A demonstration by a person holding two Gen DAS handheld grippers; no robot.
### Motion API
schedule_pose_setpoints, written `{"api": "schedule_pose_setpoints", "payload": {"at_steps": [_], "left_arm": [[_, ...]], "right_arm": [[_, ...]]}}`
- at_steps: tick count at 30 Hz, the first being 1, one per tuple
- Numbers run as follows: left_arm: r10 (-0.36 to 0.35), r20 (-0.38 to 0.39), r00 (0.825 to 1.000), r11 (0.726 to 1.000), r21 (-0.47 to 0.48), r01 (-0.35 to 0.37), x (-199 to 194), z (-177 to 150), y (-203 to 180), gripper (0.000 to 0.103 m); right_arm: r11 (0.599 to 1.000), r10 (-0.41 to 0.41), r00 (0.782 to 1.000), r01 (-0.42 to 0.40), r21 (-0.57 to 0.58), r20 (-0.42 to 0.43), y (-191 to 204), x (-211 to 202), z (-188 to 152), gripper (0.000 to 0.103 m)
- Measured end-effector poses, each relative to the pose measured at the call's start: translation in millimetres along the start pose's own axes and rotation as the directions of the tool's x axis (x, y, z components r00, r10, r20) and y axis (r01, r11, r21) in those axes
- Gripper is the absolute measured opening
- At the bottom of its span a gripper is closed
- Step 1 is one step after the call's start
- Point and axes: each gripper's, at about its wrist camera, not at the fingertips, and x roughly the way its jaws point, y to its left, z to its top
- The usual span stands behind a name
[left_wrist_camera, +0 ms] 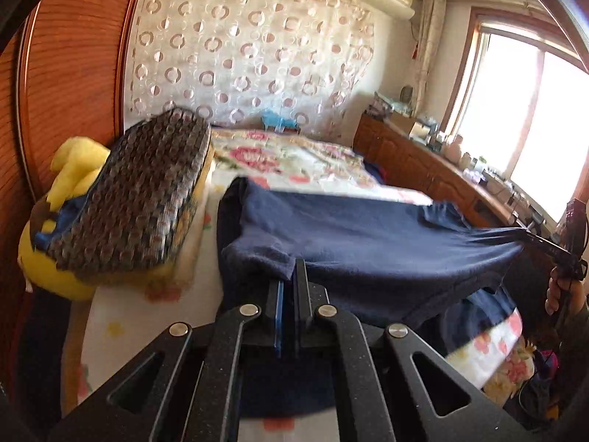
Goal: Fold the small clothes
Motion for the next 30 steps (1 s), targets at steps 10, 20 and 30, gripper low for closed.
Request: {"api": "schedule_pose_setpoints", "payload": {"at_steps": [10,20,30], "left_arm": [[0.05,-0.117,0.992,0.999,-0.002,-0.051,18.6,-45.9,-0.9,0.004],[0.066,-0.102,0.993,0.998,0.01,-0.066,-2.5,-45.8,-1.6,0.023],[0.117,-0.08,0.99,0.993,0.03,-0.115,-11.0,-34.9,1.5,0.035]], "right_arm": [[0.998,-0.012,0.991,0.02,0.065,-0.131,-11.4,19.3,-54.8,0.002],[0.999,-0.039,0.991,0.043,0.027,-0.128,3.3,-1.3,-46.4,0.007],[0.997,-0.081,0.994,0.079,-0.027,-0.073,16.5,-2.8,-46.9,0.032]]}}
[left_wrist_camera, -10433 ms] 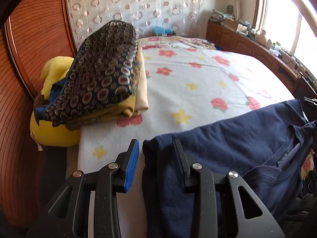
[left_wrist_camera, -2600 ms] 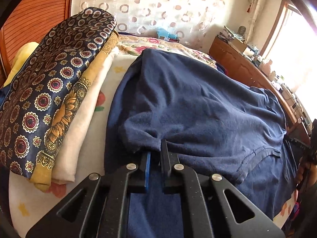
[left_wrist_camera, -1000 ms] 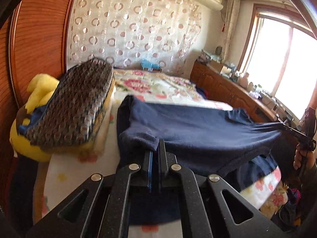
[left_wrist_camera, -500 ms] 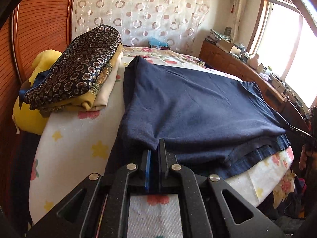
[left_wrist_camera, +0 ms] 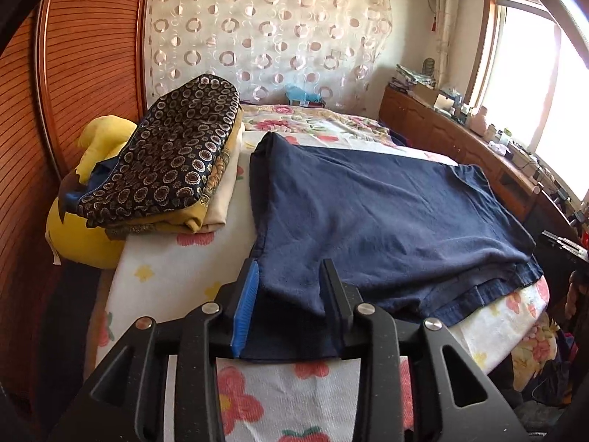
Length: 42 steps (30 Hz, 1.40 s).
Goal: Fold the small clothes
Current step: 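Open both grippers and withdraw them from the folded shirt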
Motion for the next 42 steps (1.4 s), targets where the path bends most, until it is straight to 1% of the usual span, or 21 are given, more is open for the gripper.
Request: {"api": "schedule_pose_setpoints", "payload": {"at_steps": [2,4,6,10,15,19,20,21,23,26,30,35,39,40,42], "left_arm": [[0.011,-0.03,0.999,1.0,0.004,-0.011,9.6,-1.7,0.4,0.035],[0.028,-0.065,0.998,1.0,0.012,-0.027,22.5,-5.1,1.6,0.035],[0.06,-0.097,0.994,0.998,0.019,-0.058,34.7,-9.7,3.9,0.035],[0.074,-0.132,0.989,0.997,0.02,-0.072,46.2,-14.6,7.5,0.036],[0.079,-0.134,0.988,0.997,0.021,-0.077,48.9,-16.0,10.0,0.037],[0.079,-0.13,0.988,0.997,0.015,-0.077,49.8,-17.2,10.9,0.04],[0.077,-0.129,0.989,0.997,0.012,-0.076,49.8,-17.5,12.0,0.041],[0.077,-0.126,0.989,0.997,0.009,-0.076,50.1,-17.4,13.6,0.044],[0.077,-0.121,0.99,0.997,0.001,-0.077,50.2,-17.5,16.7,0.049],[0.071,-0.116,0.991,0.997,0.001,-0.071,50.1,-17.1,18.0,0.049],[0.076,-0.112,0.991,0.997,0.0,-0.077,50.1,-18.0,17.1,0.049],[0.074,-0.113,0.991,0.997,-0.004,-0.074,50.2,-18.1,16.3,0.049],[0.05,-0.109,0.993,0.999,0.02,-0.049,48.3,-20.9,13.2,0.049],[0.046,-0.11,0.993,0.999,0.026,-0.043,48.0,-21.1,13.0,0.047],[0.018,-0.113,0.993,0.999,0.029,-0.015,46.9,-20.6,12.9,0.035]], "right_arm": [[1.0,0.013,1.0,-0.013,-0.011,0.005,4.4,2.0,-1.6,0.036],[0.999,0.031,0.999,-0.031,-0.018,0.006,9.2,6.3,-3.8,0.037],[0.998,0.053,0.999,-0.053,-0.019,-0.001,14.8,12.2,-6.4,0.038],[0.998,0.062,0.998,-0.062,-0.032,0.0,29.9,23.8,-10.8,0.038],[0.994,0.095,0.995,-0.096,-0.057,-0.016,48.7,39.6,-11.0,0.038],[0.99,0.116,0.993,-0.117,-0.084,-0.018,61.4,48.4,-10.0,0.038],[0.988,0.126,0.992,-0.127,-0.084,-0.013,62.6,48.7,-10.3,0.041],[0.987,0.134,0.991,-0.135,-0.083,-0.011,63.5,50.2,-10.0,0.046],[0.986,0.141,0.99,-0.141,-0.086,-0.014,64.5,53.5,-10.7,0.048],[0.986,0.13,0.991,-0.132,-0.1,-0.025,63.2,56.0,-14.9,0.051],[0.987,0.095,0.995,-0.1,-0.123,-0.044,62.4,58.7,-20.1,0.052],[0.987,0.062,0.997,-0.066,-0.149,-0.036,67.7,57.7,-18.7,0.052],[0.987,0.065,0.997,-0.07,-0.146,-0.033,73.9,60.5,-16.0,0.052],[0.987,0.068,0.997,-0.072,-0.142,-0.035,74.2,60.8,-17.0,0.052],[0.987,0.07,0.997,-0.075,-0.139,-0.035,72.3,60.7,-17.2,0.052]]}}
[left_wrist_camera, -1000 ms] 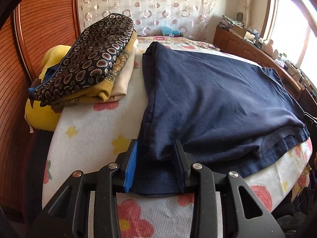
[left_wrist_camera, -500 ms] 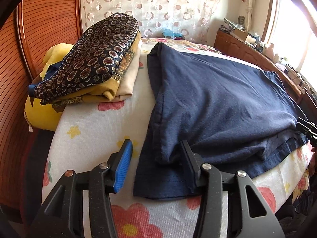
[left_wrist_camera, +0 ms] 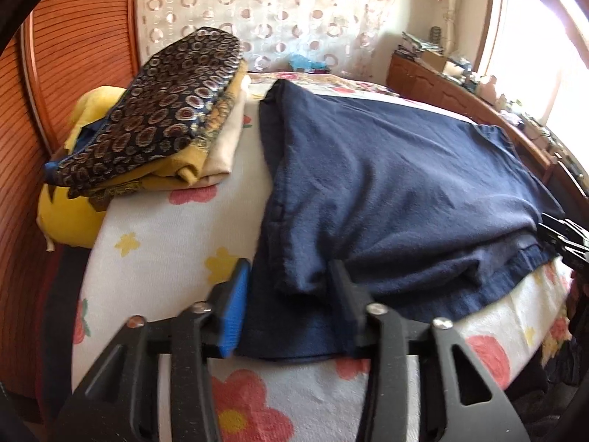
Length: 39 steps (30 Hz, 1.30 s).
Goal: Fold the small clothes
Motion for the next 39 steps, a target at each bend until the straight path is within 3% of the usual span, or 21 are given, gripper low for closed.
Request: {"api": "schedule_pose_setpoints", "payload": {"at_steps": [6,10,20,29,39], "left_arm": [[-0.069,-0.003,0.998,0.998,-0.008,0.069,1.1,4.2,-2.0,0.01],[-0.08,0.041,0.996,0.997,0.006,0.08,-5.4,8.2,-12.5,0.009],[-0.167,0.169,0.971,0.985,0.077,0.156,-38.8,45.4,-56.0,0.008],[-0.24,0.219,0.946,0.967,0.146,0.211,-50.5,70.4,-98.3,0.008],[-0.338,0.227,0.913,0.925,0.258,0.278,-51.0,108.5,-166.0,0.008]], "right_arm": [[0.995,-0.076,0.997,0.078,-0.06,0.026,8.3,-3.2,-4.8,0.052],[0.988,-0.132,0.99,0.135,-0.071,0.045,8.2,-8.1,-9.0,0.052],[0.978,-0.194,0.979,0.189,0.085,0.057,-26.6,-34.5,-5.6,0.052],[0.962,-0.234,0.964,0.211,0.175,0.124,-46.5,-67.7,7.3,0.052],[0.939,-0.326,0.941,0.312,0.142,0.092,-49.3,-53.9,-3.8,0.052]]}}
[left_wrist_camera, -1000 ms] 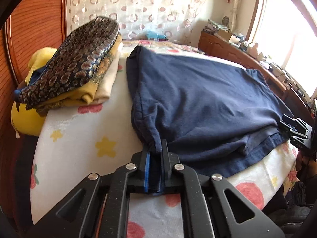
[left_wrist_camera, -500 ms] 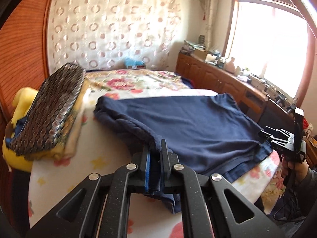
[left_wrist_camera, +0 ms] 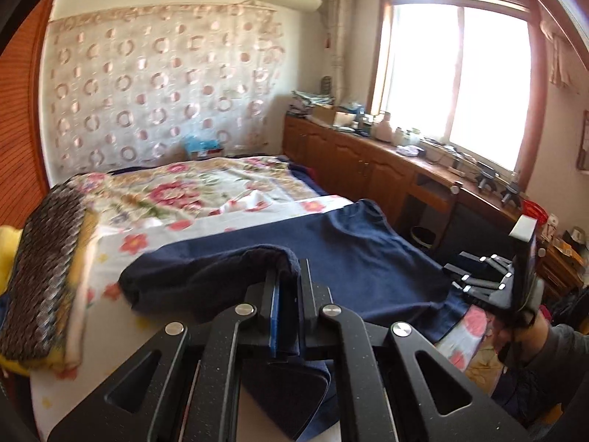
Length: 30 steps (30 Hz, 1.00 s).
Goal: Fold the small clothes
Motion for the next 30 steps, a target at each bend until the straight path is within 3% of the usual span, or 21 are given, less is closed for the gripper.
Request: {"api": "schedule_pose_setpoints", "payload": {"at_steps": [10,18,22,27,30], "left_arm": [[-0.115,-0.03,0.993,0.987,0.107,0.117,39.1,35.3,-67.5,0.008],[-0.23,-0.032,0.973,0.96,0.158,0.232,43.1,64.3,-122.2,0.008],[-0.242,-0.116,0.963,0.958,0.128,0.256,54.1,53.2,-119.8,0.02],[-0.21,-0.14,0.968,0.969,0.102,0.225,52.5,38.5,-95.9,0.038],[-0.167,-0.14,0.976,0.98,0.088,0.18,48.8,30.5,-82.9,0.038]], "right_arm": [[0.988,0.145,0.989,-0.144,0.045,-0.004,-17.9,-21.4,2.7,0.052],[0.982,0.167,0.984,-0.171,0.08,0.061,-33.8,-48.7,1.2,0.052],[0.983,0.162,0.985,-0.167,0.078,0.061,-36.4,-50.9,-3.5,0.052],[0.981,0.176,0.983,-0.179,0.076,0.041,-33.4,-40.6,-1.8,0.052],[0.977,0.196,0.98,-0.199,0.072,0.04,-29.8,-37.7,5.0,0.052]]}}
